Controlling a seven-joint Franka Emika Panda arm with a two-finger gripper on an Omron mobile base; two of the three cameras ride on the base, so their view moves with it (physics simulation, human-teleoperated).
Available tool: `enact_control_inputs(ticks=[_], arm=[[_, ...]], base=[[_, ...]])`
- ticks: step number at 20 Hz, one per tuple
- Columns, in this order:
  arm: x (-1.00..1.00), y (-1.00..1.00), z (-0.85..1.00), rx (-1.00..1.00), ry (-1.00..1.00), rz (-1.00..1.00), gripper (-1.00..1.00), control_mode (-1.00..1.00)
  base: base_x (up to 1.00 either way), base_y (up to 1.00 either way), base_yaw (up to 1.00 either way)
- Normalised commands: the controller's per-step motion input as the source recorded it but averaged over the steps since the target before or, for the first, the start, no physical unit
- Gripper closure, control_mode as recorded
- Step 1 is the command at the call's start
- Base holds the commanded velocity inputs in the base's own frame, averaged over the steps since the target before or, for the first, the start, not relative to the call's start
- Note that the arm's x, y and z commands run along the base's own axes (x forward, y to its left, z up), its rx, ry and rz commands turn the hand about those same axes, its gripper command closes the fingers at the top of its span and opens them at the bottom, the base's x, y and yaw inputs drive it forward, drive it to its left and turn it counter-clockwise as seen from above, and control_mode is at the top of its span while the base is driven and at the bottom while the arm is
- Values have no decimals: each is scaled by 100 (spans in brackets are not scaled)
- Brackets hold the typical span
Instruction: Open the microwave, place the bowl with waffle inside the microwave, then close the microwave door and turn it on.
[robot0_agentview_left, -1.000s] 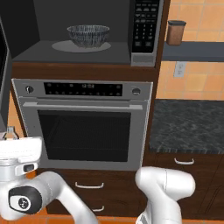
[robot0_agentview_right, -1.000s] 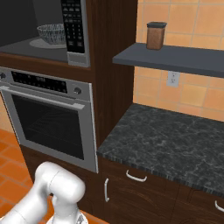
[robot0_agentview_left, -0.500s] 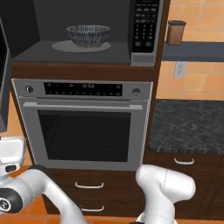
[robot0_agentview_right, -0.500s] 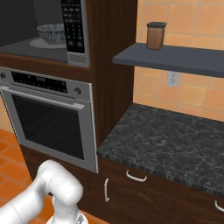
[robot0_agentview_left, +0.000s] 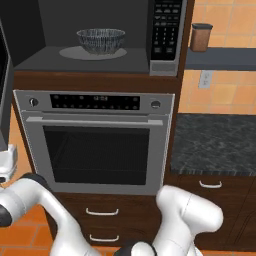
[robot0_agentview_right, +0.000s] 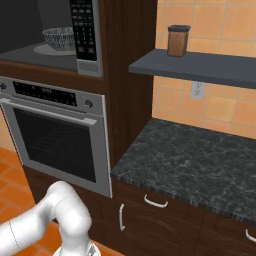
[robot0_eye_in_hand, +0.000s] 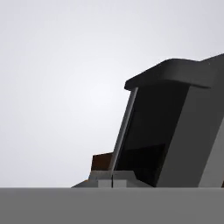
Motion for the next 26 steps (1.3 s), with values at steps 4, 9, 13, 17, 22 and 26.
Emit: enact_control_inputs(ticks=[4,9,13,17,22,26], arm=[[25,28,37,0,-7,-4,100,-100],[0,-9,78,17,-1,-1,100,-100],[-21,-81,89,43,3,4,100,-100],[-42,-100,87,50,0,6,100,-100],[-32,-100,81,51,2,1,100,-100],[-1,-100,62,46,23,0,100,-100]], base=[[0,0,0],[0,0,0],[0,0,0],[0,0,0],[0,0,0],[0,0,0]])
